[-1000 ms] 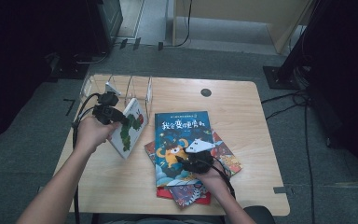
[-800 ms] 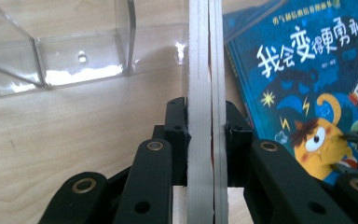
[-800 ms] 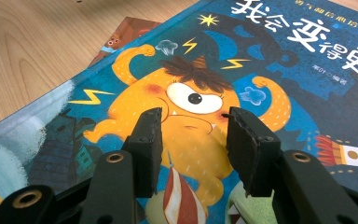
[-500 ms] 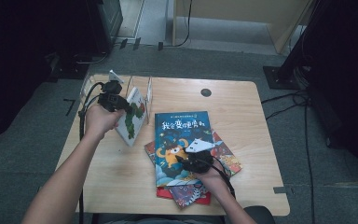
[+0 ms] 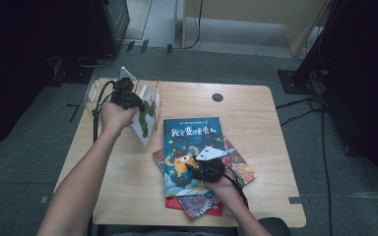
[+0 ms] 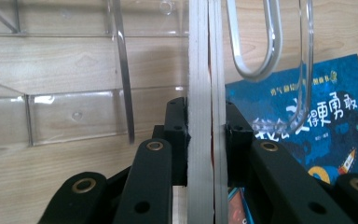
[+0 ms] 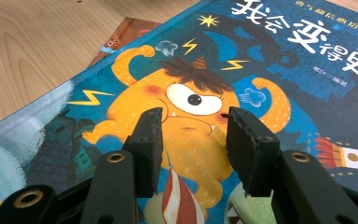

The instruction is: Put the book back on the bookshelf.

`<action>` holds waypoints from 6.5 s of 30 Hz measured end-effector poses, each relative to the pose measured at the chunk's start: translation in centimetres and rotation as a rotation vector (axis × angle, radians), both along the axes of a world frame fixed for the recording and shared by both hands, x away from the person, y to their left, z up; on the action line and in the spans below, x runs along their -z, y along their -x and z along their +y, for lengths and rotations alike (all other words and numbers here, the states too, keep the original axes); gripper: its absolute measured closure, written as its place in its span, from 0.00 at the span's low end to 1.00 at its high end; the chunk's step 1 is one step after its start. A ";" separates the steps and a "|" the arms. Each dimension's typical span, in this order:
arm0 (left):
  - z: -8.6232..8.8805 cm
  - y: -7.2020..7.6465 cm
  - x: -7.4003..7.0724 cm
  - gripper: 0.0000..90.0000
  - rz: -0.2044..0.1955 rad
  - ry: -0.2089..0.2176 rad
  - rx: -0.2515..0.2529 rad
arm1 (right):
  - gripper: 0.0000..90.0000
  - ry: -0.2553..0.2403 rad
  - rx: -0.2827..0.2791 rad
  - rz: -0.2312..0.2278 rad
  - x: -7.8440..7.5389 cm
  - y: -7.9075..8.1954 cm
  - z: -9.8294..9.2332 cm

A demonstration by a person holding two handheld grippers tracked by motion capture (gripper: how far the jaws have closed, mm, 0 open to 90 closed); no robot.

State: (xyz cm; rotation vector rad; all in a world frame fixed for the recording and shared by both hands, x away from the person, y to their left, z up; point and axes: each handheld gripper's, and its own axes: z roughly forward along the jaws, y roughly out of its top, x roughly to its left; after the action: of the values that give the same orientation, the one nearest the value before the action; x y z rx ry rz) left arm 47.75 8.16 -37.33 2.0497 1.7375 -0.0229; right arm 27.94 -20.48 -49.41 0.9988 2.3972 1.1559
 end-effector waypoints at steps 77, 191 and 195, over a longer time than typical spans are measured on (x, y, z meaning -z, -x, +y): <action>1.2 -0.6 -3.2 0.70 -0.061 0.044 -0.008 | 0.64 -0.031 -0.004 0.023 0.0 -0.5 -0.7; -5.1 18.7 11.3 1.00 -0.163 0.228 0.509 | 1.00 -0.089 0.378 0.079 0.3 -3.8 -12.0; -5.9 18.7 11.4 1.00 -0.163 0.235 0.521 | 1.00 -0.103 0.386 0.066 -0.1 -3.2 -12.7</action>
State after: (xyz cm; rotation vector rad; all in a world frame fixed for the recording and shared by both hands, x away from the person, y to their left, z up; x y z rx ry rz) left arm 29.00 2.23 -48.73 2.1938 1.0172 -0.2038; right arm 31.10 -33.19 -49.35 1.4742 2.0780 1.1220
